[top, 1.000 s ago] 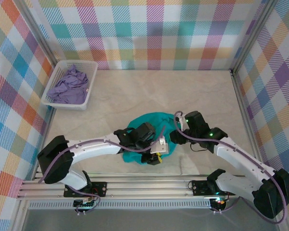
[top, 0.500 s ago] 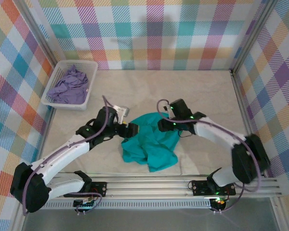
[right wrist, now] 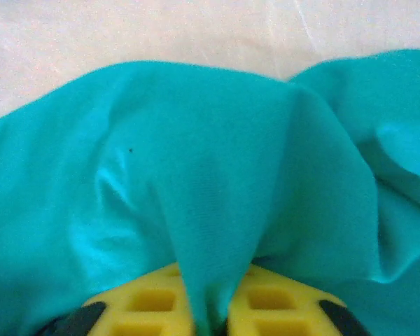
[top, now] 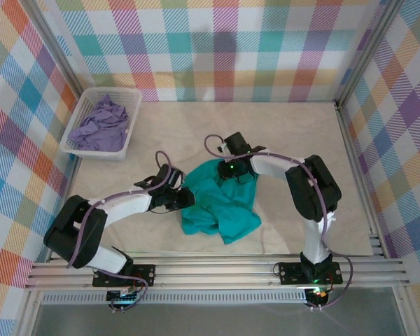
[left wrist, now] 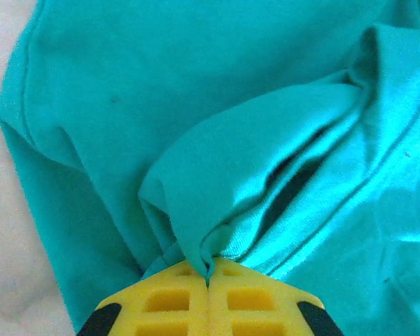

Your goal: Fold the inside-out t-shirt

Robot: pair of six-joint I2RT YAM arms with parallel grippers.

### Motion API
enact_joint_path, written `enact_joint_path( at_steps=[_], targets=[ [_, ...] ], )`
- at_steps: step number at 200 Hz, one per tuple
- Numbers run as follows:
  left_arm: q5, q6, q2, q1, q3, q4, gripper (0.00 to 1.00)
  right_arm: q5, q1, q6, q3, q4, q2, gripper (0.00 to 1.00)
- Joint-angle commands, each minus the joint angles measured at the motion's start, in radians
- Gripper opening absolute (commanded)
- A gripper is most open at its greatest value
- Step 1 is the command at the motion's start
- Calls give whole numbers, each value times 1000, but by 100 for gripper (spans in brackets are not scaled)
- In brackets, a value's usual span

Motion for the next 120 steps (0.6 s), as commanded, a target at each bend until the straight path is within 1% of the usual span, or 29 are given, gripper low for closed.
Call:
enact_joint_path(
  at_steps=[1, 14, 30, 43, 52, 61, 69, 76, 83, 89, 94, 100, 107, 112, 120],
  targets=[
    [-23, 85, -78, 29, 118, 105, 0, -78, -74, -46, 44, 121, -160, 0],
    [-45, 167, -182, 19, 177, 120, 0, -127, -105, -70, 22, 175, -268, 0],
    [-100, 273, -317, -20, 195, 147, 0, -168, -124, -113, -43, 218, -410, 0],
    [-139, 369, -404, -72, 168, 152, 0, -186, -129, -144, -129, 233, -525, 0],
    [-155, 417, -446, -108, 118, 148, 0, -182, -130, -143, -205, 243, -598, 1],
    [-152, 447, -468, -139, 62, 135, 11, -175, -130, -130, -298, 254, -664, 10],
    [-148, 456, -472, -166, 14, 107, 17, -157, -129, -117, -382, 248, -722, 17],
    [-146, 450, -471, -189, -23, 70, 24, -123, -130, -99, -455, 239, -771, 26],
    [-143, 435, -469, -212, -56, 35, 36, -88, -130, -83, -526, 222, -826, 36],
    [-147, 415, -467, -234, -81, 7, 46, -66, -129, -69, -581, 203, -863, 42],
    [-153, 393, -469, -250, -98, -10, 52, -53, -128, -59, -622, 189, -894, 47],
    [-159, 369, -474, -260, -116, -27, 58, -45, -128, -50, -660, 177, -925, 50],
    [-167, 342, -484, -264, -124, -52, 63, -42, -128, -39, -692, 162, -956, 53],
    [-180, 327, -494, -264, -122, -78, 69, -46, -128, -30, -705, 154, -972, 55],
    [-215, 311, -510, -264, -108, -119, 71, -69, -126, -21, -714, 145, -989, 57]
  ],
)
